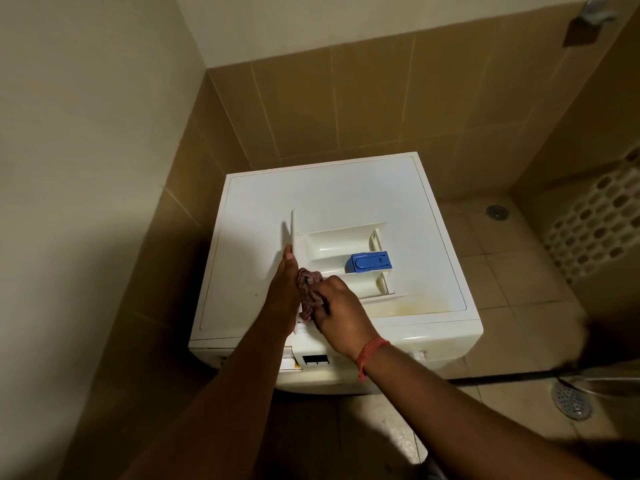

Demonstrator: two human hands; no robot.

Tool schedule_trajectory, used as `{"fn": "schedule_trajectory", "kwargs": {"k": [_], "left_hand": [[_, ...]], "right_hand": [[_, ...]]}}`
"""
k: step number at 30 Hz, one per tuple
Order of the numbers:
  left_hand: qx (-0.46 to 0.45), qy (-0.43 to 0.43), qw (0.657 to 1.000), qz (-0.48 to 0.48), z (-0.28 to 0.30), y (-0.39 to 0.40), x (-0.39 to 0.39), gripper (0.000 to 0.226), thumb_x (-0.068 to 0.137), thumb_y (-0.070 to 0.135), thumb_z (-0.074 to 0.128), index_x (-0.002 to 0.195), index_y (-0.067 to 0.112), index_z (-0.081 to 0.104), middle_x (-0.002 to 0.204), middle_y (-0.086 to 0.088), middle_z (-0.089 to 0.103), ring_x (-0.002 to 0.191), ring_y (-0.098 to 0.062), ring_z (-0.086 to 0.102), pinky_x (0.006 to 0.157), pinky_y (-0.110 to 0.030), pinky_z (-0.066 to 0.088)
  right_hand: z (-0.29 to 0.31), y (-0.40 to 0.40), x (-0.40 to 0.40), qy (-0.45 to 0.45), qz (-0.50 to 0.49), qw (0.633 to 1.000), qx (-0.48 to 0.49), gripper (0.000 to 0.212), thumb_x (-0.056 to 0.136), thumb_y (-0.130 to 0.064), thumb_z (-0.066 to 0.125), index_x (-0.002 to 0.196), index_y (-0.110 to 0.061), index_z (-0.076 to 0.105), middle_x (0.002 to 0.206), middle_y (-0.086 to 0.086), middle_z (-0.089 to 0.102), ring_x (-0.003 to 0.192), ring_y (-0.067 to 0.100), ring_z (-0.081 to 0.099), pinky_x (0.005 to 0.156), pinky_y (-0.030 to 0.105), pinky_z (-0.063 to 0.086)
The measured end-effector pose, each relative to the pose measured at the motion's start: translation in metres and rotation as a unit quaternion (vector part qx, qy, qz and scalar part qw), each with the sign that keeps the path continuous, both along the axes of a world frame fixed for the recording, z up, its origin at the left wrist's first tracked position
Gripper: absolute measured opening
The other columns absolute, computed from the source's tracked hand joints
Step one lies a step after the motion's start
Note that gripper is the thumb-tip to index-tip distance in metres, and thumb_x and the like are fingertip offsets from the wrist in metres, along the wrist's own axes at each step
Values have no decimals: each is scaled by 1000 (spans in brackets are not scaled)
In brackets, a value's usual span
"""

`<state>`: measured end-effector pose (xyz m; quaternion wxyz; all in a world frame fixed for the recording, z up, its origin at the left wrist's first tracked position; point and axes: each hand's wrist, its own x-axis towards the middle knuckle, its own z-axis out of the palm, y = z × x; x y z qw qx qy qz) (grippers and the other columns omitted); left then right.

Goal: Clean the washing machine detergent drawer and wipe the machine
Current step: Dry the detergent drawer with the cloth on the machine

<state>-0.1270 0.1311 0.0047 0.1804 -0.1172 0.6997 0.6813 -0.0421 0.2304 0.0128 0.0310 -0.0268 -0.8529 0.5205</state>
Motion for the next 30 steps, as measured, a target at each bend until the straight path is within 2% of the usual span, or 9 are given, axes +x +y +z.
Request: {"fn": "schedule_trajectory", "kwargs": {"k": [4,6,8,12,16,20,22,25,30], "left_hand": [[10,-4,1000,10,1,1,3,44,104,44,30,146,32,41,134,1,56,116,-17,57,100,-37,47],[16,-22,1000,9,3,2,0,47,103,48,31,139,24,50,117,-5,64,99,-17,62,88,-33,52],[21,-30,999,-6,7,7,1,47,103,50,31,118,18,62,97,-13,69,75,-13,62,66,-22,53],[-10,13,999,-45,7,10,9,38,106,40,27,128,30,57,125,1,64,115,-12,60,94,-28,50],[-29,25,999,-20,7,5,9,44,106,42,24,146,33,39,138,1,51,126,-17,51,105,-34,42],[-59,29,997,-34,4,6,12,53,98,57,30,148,40,31,152,16,33,140,-8,32,119,-38,25],[-72,43,996,-26,4,5,9,49,100,47,35,148,37,33,155,11,32,142,-11,32,118,-33,22],[-109,58,992,-15,9,7,0,49,102,26,41,151,26,33,155,5,33,139,-14,36,108,-20,24],[-92,60,993,-42,9,18,1,49,106,28,31,154,31,20,140,-1,51,119,-12,53,96,-20,39]], "right_hand": [[8,30,-17,-190,62,958,-203,37,84,7,50,106,-10,73,94,18,71,80,25,67,74,30,55],[14,31,-23,-229,58,930,-281,35,84,8,50,105,-8,74,96,20,73,83,30,70,82,40,59],[22,20,-33,-211,-2,935,-284,21,91,-1,54,96,-6,73,87,18,73,77,30,70,76,36,60],[29,3,-46,-180,-93,960,-195,24,95,-8,47,92,-7,70,79,13,69,67,24,65,72,41,58],[36,29,-35,-237,58,960,-138,35,86,8,46,92,-12,75,90,12,74,80,22,71,71,31,59],[29,51,-46,-201,-31,966,-160,33,80,8,50,90,-11,75,91,19,72,84,33,72,83,46,59],[16,58,-56,-118,-55,991,38,27,86,-5,57,104,-17,73,98,15,65,88,28,66,88,42,56],[8,47,-55,-53,43,957,283,33,91,-14,56,123,-19,64,118,9,57,106,28,58,93,32,46],[7,18,-57,16,57,969,241,37,89,-9,56,124,-15,64,115,9,57,104,28,55,83,24,39]]}}
